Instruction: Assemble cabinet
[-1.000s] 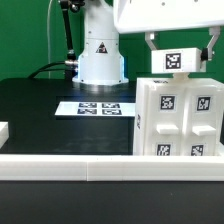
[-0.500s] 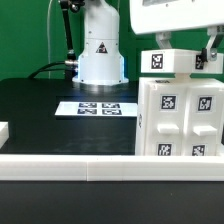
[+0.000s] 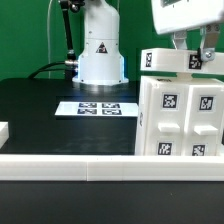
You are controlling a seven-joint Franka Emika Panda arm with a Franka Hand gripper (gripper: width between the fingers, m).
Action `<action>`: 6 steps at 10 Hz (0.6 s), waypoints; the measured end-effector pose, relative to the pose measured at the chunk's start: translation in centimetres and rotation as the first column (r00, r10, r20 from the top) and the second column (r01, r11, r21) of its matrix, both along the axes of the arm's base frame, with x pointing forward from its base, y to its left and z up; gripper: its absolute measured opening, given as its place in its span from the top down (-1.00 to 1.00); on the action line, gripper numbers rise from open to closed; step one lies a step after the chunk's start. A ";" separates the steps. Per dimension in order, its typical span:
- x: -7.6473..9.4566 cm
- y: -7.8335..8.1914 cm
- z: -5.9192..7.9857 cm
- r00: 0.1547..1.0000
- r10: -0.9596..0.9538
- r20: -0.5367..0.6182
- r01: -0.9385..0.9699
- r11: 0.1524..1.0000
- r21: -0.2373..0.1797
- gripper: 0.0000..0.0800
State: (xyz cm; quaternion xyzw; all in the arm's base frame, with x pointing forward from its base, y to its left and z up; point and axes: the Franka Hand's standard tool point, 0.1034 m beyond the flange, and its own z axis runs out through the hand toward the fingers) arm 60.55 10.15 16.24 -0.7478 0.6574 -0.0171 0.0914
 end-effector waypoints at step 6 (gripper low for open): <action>0.1 0.1 0.7 0.988 -0.156 -0.017 0.157 0.986 0.060 -0.88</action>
Offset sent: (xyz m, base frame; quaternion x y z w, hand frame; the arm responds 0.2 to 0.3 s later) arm 0.0000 0.0000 0.0000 0.0000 0.0000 0.1938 0.9810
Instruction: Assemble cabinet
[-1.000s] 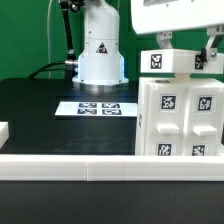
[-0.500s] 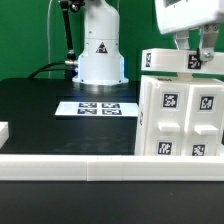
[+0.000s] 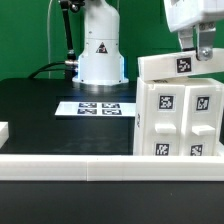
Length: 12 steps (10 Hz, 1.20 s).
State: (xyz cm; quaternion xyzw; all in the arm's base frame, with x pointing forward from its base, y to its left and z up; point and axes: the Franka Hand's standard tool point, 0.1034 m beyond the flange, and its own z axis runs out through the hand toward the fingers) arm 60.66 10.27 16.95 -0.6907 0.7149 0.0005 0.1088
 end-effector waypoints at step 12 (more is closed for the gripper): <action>0.2 0.3 2.1 0.768 0.638 0.061 -0.629 0.769 -0.116 -0.99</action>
Offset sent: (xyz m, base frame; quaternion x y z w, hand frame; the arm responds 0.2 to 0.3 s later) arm 0.0000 0.0000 0.0000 0.0000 0.0000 0.0000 1.0000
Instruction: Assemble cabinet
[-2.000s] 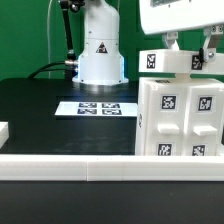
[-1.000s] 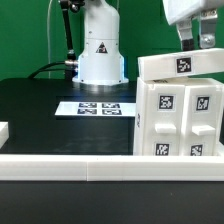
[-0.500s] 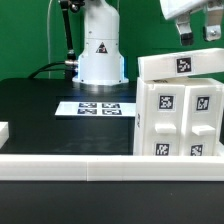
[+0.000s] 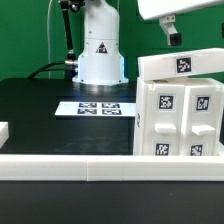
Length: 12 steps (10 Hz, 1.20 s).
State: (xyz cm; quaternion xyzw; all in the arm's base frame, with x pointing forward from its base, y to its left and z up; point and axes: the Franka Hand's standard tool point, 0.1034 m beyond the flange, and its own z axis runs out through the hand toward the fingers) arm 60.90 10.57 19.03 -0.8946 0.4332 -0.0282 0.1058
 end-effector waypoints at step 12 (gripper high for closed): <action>-0.3 0.4 -0.1 0.427 0.904 -0.007 -0.881 0.415 -0.227 -0.99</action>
Offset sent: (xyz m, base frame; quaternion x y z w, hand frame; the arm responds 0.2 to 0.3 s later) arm 0.0000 0.0000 0.0000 0.0000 0.0000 -0.1938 0.9810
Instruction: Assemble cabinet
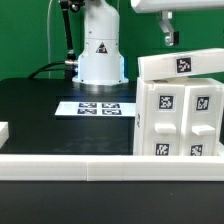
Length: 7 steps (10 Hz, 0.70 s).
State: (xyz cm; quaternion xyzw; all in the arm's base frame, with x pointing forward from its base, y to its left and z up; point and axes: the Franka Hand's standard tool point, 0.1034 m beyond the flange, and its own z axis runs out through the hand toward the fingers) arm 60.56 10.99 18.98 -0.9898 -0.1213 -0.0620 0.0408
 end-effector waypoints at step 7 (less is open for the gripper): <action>0.1 -0.3 -0.6 0.755 0.656 0.008 -0.651 0.750 -0.118 -0.99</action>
Offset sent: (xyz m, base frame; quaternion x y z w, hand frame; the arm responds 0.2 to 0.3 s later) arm -0.0006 0.0135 0.0045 0.0196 -0.0059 -0.2546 0.9668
